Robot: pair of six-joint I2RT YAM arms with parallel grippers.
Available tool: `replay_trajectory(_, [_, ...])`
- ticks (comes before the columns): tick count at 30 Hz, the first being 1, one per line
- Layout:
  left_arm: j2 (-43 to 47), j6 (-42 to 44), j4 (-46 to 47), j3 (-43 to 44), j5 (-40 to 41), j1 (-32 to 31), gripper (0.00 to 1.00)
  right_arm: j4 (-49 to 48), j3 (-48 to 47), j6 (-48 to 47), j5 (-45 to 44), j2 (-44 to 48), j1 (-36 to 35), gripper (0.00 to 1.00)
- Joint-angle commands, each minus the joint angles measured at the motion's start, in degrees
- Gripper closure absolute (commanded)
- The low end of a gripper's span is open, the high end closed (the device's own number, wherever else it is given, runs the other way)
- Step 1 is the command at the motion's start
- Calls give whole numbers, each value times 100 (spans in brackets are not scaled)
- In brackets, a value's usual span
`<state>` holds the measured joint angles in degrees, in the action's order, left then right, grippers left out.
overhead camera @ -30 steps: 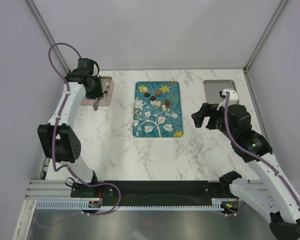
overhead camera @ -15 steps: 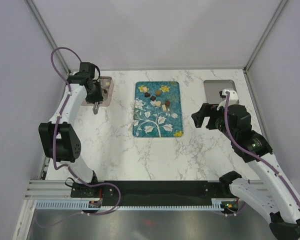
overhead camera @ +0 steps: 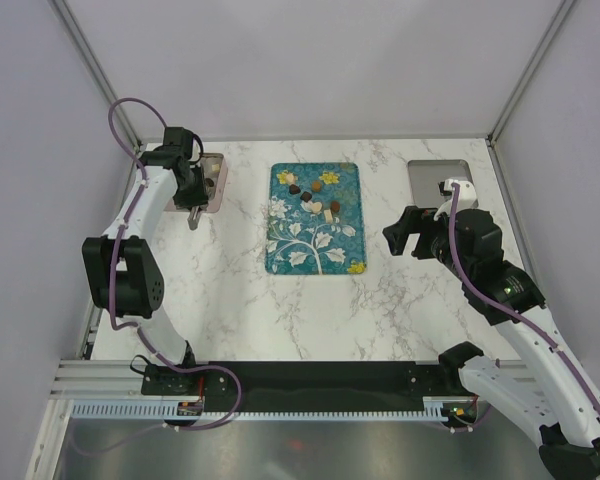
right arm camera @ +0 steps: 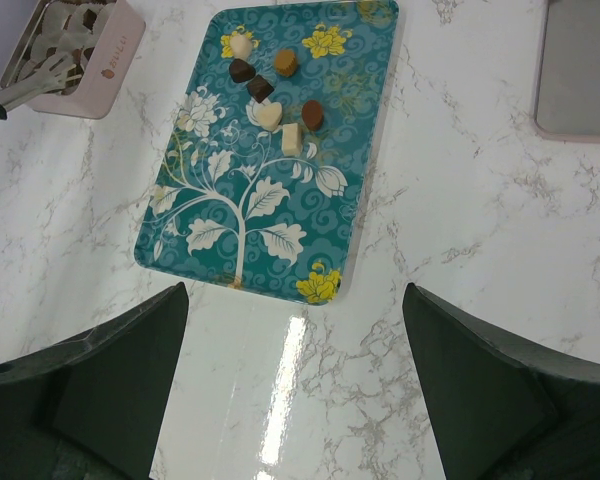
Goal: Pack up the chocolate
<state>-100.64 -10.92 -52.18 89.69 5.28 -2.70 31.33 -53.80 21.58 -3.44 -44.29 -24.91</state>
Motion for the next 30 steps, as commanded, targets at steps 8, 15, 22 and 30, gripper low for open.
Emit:
replay_trajectory(8, [88, -86, 173, 101, -36, 24, 59, -83, -8, -58, -43, 61, 12, 3])
replay_trajectory(15, [194, -60, 147, 171, -1, 24, 55, -75, -25, -40, -34, 96, 3, 3])
replay_trajectory(22, [290, -25, 77, 277, 8, 24, 52, -57, -34, -5, -34, 131, 3, 3])
replay_trajectory(30, [694, 46, -29, 514, -307, -20, 52, 13, -113, -5, -16, 167, 3, 3])
